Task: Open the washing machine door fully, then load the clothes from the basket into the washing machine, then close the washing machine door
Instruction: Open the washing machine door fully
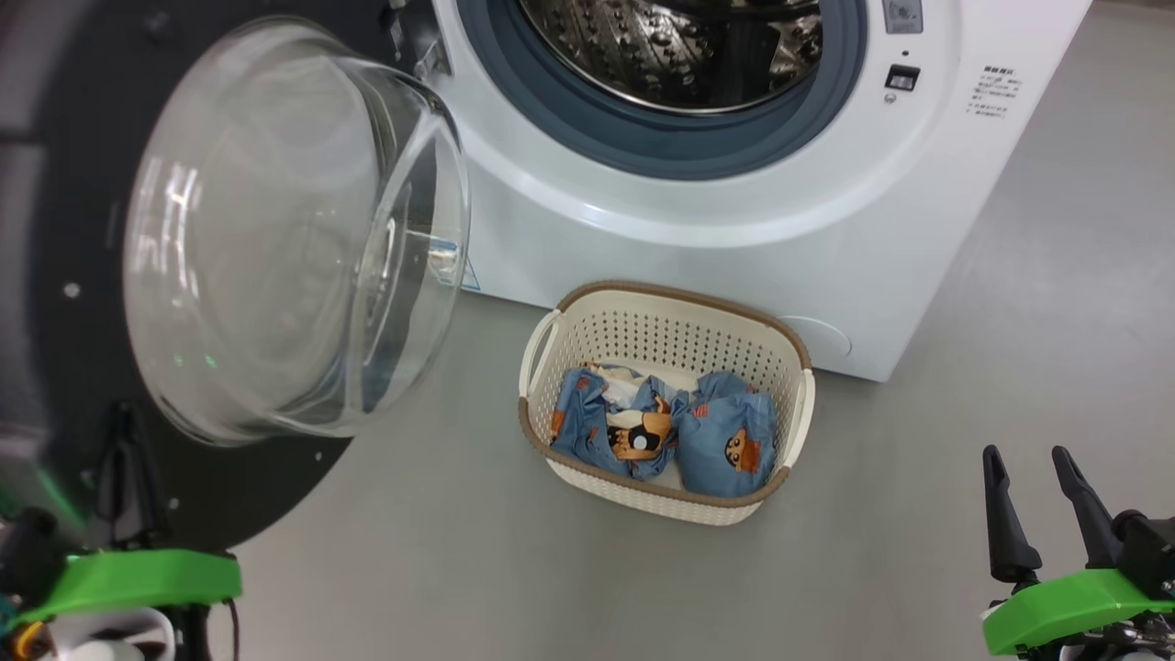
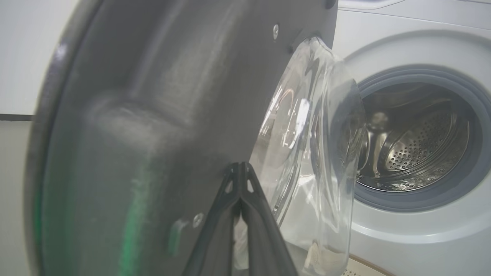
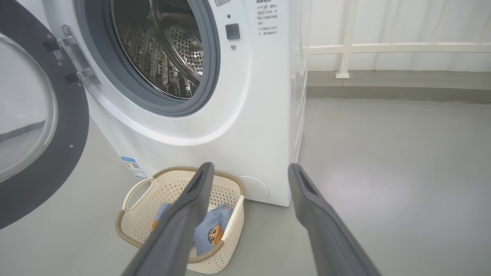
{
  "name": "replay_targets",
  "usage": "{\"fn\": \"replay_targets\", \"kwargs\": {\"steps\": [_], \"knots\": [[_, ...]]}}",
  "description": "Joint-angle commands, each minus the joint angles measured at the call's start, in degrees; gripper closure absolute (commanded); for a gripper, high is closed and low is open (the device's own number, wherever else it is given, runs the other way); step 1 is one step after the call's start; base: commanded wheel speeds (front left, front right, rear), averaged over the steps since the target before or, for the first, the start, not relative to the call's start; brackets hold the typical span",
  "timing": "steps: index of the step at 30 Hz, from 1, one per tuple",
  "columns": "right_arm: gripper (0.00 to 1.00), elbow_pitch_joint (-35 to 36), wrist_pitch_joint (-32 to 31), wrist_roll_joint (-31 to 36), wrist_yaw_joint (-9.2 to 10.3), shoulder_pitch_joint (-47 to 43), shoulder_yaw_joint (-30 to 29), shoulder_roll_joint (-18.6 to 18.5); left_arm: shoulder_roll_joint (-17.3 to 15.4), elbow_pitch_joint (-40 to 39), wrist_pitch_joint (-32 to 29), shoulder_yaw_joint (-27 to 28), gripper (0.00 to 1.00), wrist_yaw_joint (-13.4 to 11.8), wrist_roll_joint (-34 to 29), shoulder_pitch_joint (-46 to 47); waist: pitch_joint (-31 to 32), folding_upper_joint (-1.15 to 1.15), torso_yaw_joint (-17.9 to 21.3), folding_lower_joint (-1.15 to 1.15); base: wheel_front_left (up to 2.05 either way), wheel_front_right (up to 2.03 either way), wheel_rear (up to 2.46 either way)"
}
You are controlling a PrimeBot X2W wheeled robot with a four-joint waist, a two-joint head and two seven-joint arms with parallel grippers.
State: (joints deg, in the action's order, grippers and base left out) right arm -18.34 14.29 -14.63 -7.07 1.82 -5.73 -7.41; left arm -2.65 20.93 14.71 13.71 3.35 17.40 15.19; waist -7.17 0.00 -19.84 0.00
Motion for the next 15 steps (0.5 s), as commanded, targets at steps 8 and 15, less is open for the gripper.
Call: {"fn": "replay_targets", "kwargs": {"steps": [8, 15], "knots": [[0.00, 2.0, 0.7, 0.0, -0.42, 3.0, 1.1, -1.7, -4.7, 2.9, 0.3, 7.0, 1.00, 0.1, -2.6, 6.3, -2.8, 0.00, 0.0, 0.00, 0.00, 0.00, 0.00], [0.00, 2.0, 0.7, 0.2, -0.42, 4.2, 0.8, -2.5, -6.9, 6.5, 0.3, 12.0, 1.00, 0.2, -4.1, 10.0, -4.9, 0.00, 0.0, 0.00, 0.00, 0.00, 0.00]]}}
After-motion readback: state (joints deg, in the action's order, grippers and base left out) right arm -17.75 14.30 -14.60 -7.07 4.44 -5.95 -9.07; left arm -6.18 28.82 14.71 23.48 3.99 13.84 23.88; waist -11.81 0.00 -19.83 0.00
